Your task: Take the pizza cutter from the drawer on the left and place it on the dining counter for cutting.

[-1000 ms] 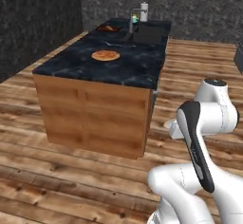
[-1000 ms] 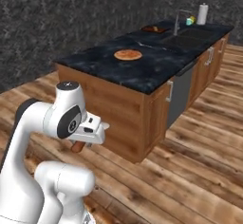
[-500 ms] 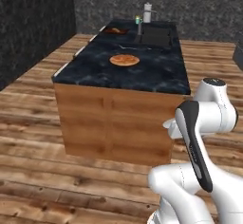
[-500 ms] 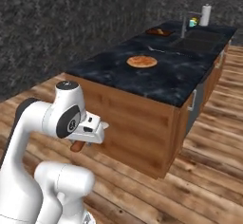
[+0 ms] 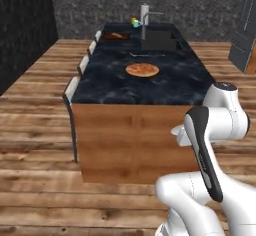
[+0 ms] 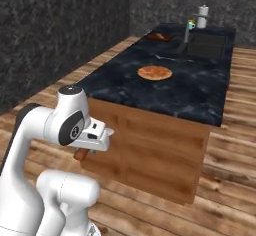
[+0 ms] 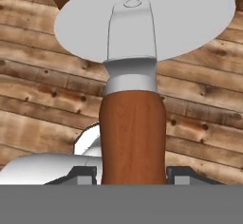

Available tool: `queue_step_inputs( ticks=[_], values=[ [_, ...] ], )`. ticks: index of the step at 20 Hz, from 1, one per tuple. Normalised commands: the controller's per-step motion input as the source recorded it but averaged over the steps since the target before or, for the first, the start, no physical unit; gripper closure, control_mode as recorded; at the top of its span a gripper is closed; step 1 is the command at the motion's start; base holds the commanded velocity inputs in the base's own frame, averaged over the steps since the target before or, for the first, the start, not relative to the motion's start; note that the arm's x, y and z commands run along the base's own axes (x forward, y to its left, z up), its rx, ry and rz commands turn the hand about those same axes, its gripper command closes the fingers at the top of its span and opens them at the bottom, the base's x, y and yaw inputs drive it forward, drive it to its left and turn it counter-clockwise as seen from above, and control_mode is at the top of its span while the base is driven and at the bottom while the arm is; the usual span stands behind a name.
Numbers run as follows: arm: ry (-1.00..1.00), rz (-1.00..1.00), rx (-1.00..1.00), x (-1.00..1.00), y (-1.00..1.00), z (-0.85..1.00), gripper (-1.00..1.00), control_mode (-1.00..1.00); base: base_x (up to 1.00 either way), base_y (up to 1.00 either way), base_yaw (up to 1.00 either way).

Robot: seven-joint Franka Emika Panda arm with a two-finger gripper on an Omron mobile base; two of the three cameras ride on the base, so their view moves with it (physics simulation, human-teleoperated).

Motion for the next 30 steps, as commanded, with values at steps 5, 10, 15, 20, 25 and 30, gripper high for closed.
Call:
queue_step_inputs(
  ticks=[5,10,15,20,25,30],
  values=[
    [0.0,0.0,0.0,0.0,0.0,0.0,1.0,1.0,0.75,0.66,-0.33],
    [0.0,0.0,0.0,0.0,0.0,0.0,1.0,1.0,0.79,0.5,-0.19],
    [0.0,0.0,0.0,0.0,0.0,0.0,1.0,1.0,0.71,0.4,-0.07],
    [0.0,0.0,0.0,0.0,0.0,0.0,1.0,1.0,0.66,0.31,-0.01],
    [0.0,0.0,0.0,0.0,0.0,0.0,1.0,1.0,0.64,0.39,-0.01],
    [0.0,0.0,0.0,0.0,0.0,0.0,1.0,1.0,0.58,0.34,-0.03]
  ],
)
